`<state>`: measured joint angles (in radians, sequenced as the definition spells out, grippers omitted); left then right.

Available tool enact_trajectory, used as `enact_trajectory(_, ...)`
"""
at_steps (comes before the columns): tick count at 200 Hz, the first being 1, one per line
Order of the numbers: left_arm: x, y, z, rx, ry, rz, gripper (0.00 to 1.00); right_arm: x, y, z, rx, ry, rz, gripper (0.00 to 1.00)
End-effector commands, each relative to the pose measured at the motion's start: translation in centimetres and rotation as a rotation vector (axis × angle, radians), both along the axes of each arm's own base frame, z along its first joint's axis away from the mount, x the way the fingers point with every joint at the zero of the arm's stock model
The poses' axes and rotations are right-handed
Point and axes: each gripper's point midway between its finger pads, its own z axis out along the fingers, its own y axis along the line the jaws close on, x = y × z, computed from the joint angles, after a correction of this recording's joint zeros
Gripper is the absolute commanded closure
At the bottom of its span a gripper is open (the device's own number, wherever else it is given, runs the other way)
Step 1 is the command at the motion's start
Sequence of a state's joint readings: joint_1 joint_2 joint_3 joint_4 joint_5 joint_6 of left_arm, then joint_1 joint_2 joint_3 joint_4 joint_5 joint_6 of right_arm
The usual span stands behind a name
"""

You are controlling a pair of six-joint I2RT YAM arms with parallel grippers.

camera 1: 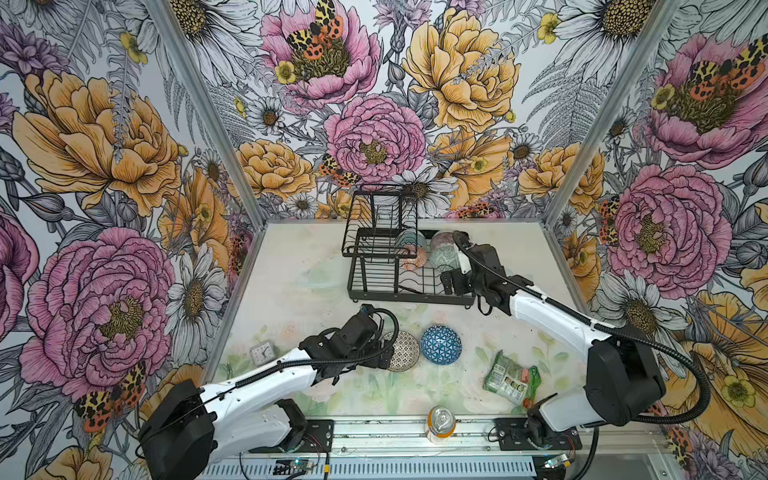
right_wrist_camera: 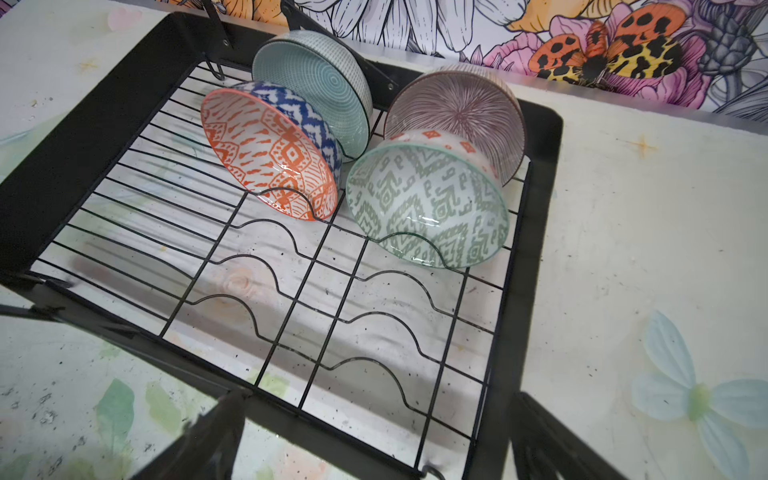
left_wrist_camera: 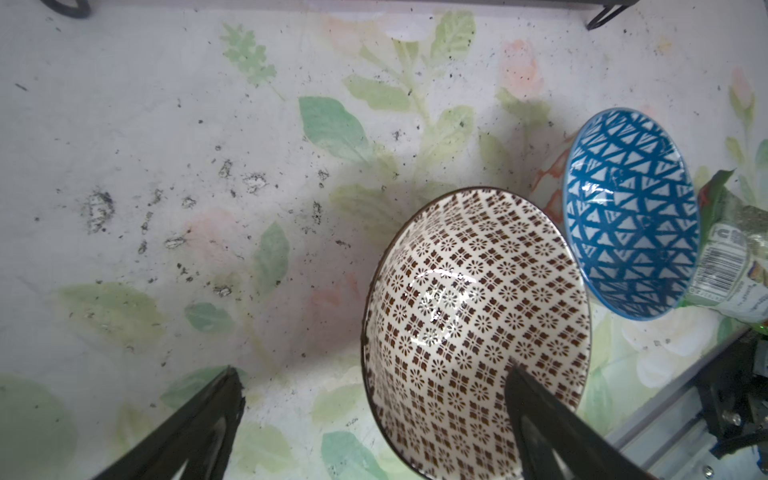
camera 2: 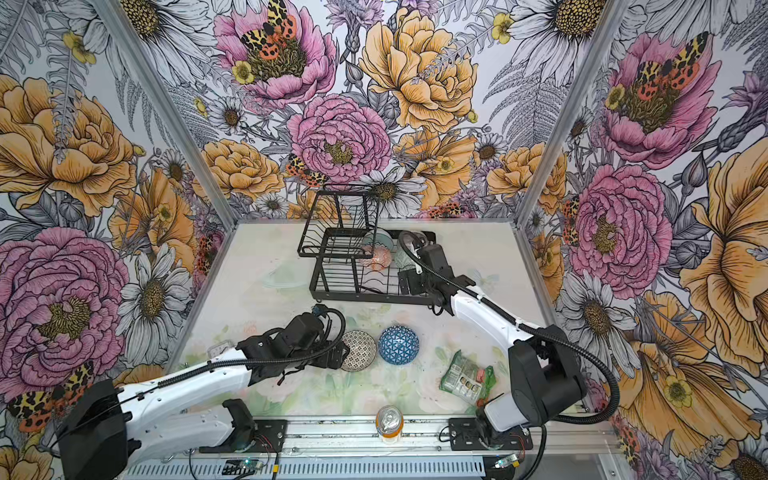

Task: Load the bowls into the dish rack
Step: 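Grasp the rim of the brown-and-white patterned bowl with the left gripper and lift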

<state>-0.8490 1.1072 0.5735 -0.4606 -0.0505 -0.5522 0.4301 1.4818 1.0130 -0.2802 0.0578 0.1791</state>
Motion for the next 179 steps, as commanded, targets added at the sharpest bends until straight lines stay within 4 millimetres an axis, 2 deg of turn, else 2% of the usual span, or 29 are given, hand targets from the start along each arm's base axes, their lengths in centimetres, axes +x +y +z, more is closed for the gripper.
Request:
enact_trajectory(1,-0.2,-1.0,-0.5,-0.022,0.026,-0.018,0.01,0.4,-0.2,0.6,0.016,-0.013,-0.013,0.0)
enact_trajectory(45,0.2,-1.2,-2.3,0.042,0.067,-0.014,0.06,0.3,-0.2,0.5,0.011,-0.013,-0.013,0.01)
enact_trajectory(92,0.4,-1.9,-3.2,0.058,0.093,-0.029,0.16,0.4,-0.2,0.5,0.005,-0.012,-0.009,0.01)
enact_trajectory(116,0.4,-2.0,-3.5,0.057,0.104,-0.026,0.27,0.4,-0.3,0.6,0.004,-0.017,-0.007,0.01)
enact_trajectory(151,0.1,-1.8,-4.2,0.061,0.133,-0.022,0.53,0.3,-0.3,0.8,0.006,-0.021,-0.005,0.0)
enact_trajectory(179,0.1,-1.7,-4.2,0.061,0.133,-0.02,0.67,0.2,-0.4,1.0,0.006,-0.027,-0.003,0.0)
